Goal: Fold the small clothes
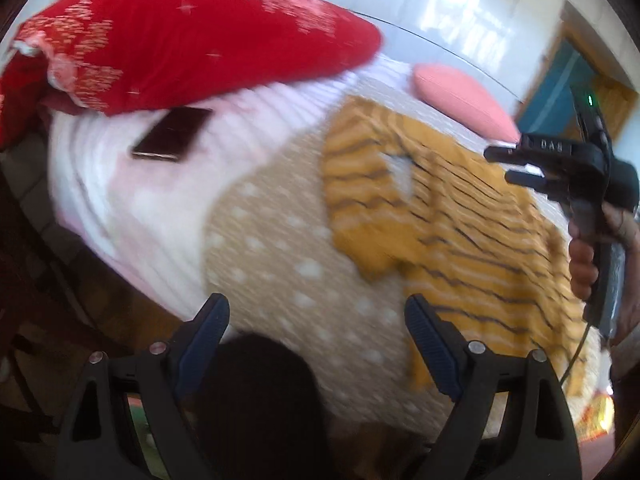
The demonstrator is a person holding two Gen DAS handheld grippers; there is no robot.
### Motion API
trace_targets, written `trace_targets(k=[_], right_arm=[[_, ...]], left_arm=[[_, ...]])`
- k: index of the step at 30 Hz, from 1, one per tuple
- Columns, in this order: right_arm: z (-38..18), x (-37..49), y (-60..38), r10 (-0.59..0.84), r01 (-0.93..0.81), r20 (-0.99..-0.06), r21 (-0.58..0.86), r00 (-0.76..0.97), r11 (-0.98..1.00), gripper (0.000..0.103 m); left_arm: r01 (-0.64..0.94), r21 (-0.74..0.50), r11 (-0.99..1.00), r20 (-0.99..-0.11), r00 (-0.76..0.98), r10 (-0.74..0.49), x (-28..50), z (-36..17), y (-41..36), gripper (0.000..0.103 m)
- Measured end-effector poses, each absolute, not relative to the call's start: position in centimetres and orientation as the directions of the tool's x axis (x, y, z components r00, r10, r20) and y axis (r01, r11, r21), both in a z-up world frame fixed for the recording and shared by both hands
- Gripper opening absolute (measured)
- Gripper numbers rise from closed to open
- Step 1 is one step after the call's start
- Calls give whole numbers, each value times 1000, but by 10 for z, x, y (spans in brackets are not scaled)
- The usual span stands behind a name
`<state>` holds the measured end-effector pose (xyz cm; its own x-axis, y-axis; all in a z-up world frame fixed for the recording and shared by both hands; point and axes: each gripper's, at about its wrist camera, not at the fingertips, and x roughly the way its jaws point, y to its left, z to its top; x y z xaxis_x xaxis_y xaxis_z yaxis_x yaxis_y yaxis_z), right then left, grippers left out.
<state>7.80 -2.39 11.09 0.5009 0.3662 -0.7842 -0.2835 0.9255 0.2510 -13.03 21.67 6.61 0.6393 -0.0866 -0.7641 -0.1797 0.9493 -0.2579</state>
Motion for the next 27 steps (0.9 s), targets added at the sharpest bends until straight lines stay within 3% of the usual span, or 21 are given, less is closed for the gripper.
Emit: trace_targets(k=[7,19,27], right_arm=[[92,37,-102,301,-32,-800,334,519,942,64],[106,-13,-107,289,-94,-749,292,597,952,64],[109,-65,-193,202,5,-701,281,684,960,68]], left_arm=[[-147,-259,955,-737,669,-97,-142,73,216,89],[-160,-230,960,-761,644,-75,-141,69,208,89],[-241,-272,932,-802,592,-81,-120,49,223,91]])
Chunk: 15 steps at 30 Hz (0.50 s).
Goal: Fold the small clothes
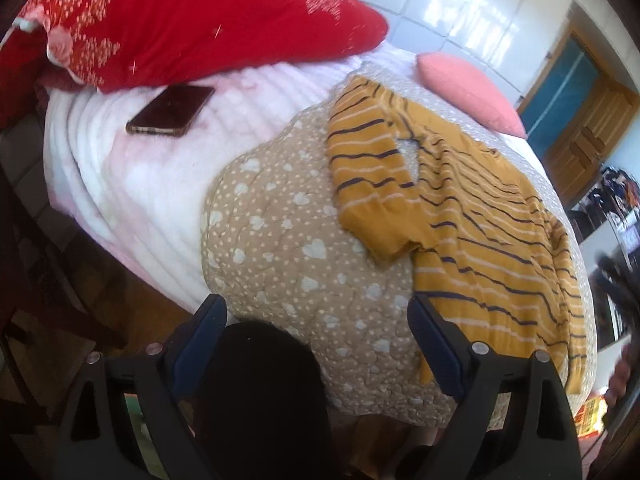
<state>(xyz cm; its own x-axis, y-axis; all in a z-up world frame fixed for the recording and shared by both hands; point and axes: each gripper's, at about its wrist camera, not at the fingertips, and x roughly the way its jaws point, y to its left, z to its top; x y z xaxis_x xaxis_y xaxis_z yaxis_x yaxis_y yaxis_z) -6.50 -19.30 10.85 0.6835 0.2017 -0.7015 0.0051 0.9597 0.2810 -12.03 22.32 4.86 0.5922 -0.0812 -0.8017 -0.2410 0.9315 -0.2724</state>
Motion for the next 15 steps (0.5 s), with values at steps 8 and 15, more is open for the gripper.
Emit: trace_targets(k=[8,15], right_arm=[[94,-126,-303,-3,227,-688,236,726,945,72],[71,-164,-356,-34,359,-702,321,712,877,72]], left_arm=[[-222,-269,937,-828,550,-108,-72,25,211,91],[-135,-177,975,-838,540,-77,-9,15,179,91]])
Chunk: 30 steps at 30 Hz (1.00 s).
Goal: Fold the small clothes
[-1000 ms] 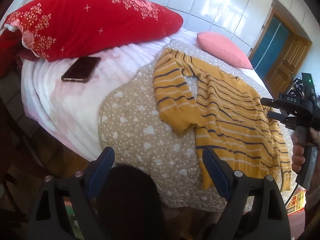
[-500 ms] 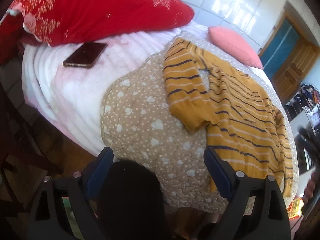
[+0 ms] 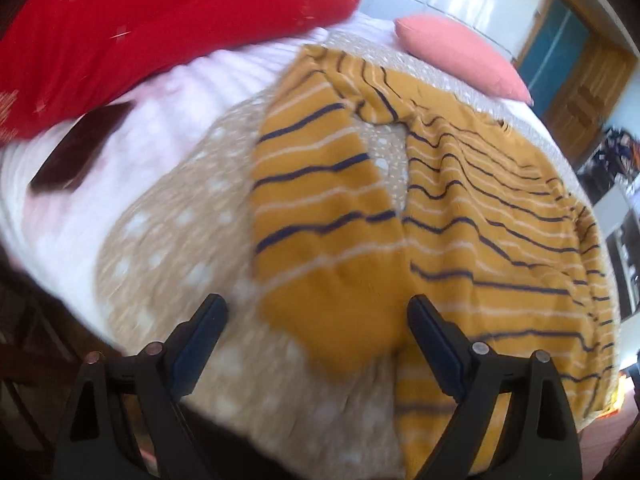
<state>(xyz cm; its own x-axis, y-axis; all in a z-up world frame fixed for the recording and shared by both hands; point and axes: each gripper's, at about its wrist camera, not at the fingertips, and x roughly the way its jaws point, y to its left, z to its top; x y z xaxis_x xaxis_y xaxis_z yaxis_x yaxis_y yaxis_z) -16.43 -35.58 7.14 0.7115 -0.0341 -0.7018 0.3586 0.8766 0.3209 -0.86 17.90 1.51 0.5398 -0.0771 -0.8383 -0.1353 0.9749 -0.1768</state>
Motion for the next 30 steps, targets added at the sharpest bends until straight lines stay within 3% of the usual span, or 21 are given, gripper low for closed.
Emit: trace_targets(k=[1,2,4,5,7,9,12,14,16,21,24,25,26,28,29,30], right_arm=[[70,-168,-359,-33,365,-701,329,712,871,72],[69,-170,-361,-33,369,-700,336,714,866,72],[69,-173,-364,-35,374,-695,343,718,862,72],[69,-176,-366,-37,376,-692,347,721,859,72],[69,-175,-370,-39,379,-687,351,726,856,72],[68,-177,-375,-45,387,-683,358,729,850,72],[63,-175,-381,-33,391,-683,377,730,839,72],[59,-176,-382,8,364,-678,403,735,840,72],[57,-175,-373,83,297,-660,441,747,847,72],[45,-166,-325,303,89,-631,511,714,855,72],[31,-151,-299,292,76,-672,462,681,884,72],[22,-142,-291,291,82,-695,450,658,890,72],[15,-135,-286,297,89,-713,450,635,889,72],[6,-128,-278,293,100,-727,445,621,890,72],[6,-126,-272,280,94,-724,429,630,898,62],[7,-123,-269,296,70,-722,429,625,900,28]], left_arm=[[-147,-152,977,-842,537,-50,0,14,179,78],[-170,-115,979,-846,533,-7,6,14,181,48],[-217,-94,972,-853,521,34,21,22,199,24],[-244,-113,963,-856,516,30,25,25,210,21],[-367,-61,928,-847,511,146,31,40,242,18],[-434,-36,900,-829,516,216,28,52,263,18],[-424,-122,898,-826,544,144,8,67,280,24],[-352,-189,917,-824,564,47,-14,71,270,51],[-270,-241,932,-817,575,-45,-36,69,247,64],[-85,-336,938,-818,519,-247,-68,42,184,67],[-1,-392,920,-815,465,-346,-69,20,145,67],[19,-410,912,-808,457,-372,-69,17,139,71],[44,-412,910,-801,459,-385,-69,13,127,79],[41,-334,942,-825,471,-313,-68,11,110,79],[40,-294,955,-838,469,-278,-69,12,103,68],[30,-255,966,-848,473,-239,-70,14,101,57]])
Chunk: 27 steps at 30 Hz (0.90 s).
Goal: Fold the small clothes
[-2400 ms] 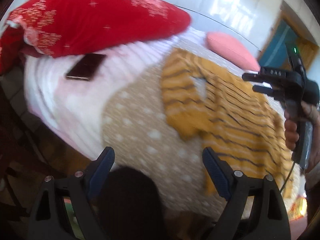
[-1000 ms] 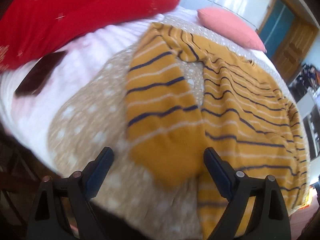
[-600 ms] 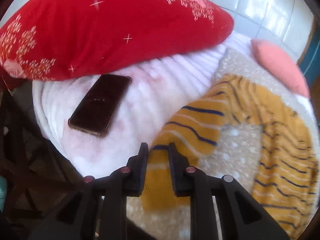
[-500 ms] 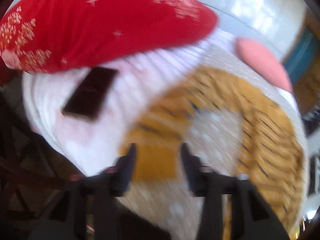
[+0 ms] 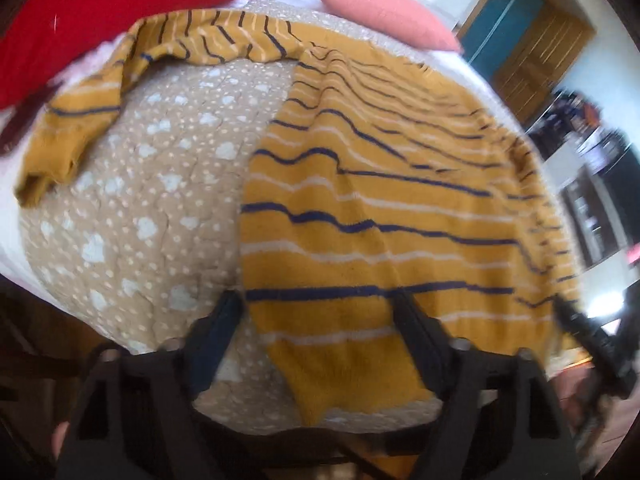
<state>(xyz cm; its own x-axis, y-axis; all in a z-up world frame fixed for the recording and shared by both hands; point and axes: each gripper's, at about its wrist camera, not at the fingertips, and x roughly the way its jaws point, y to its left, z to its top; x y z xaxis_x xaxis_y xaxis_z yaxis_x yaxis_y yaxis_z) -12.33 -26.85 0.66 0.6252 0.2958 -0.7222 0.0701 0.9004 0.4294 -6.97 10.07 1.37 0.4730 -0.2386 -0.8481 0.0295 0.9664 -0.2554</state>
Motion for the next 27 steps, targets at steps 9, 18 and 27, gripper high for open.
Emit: trace_targets(k=[9,18,27], right_arm=[[30,-155,-272,429,-71,-702,478,569,876,11],[39,-188,-344,-13,276,-714,254,700,927,65],[11,-157,-321,28,184,-757,195,652,963,13]], left_arm=[[-30,-249,968,-831,520,-198,-97,61,154,17],[-66,-243,968,-815,554,-167,-105,70,157,53],[-47,-223,974,-832,530,-165,-105,68,131,59]])
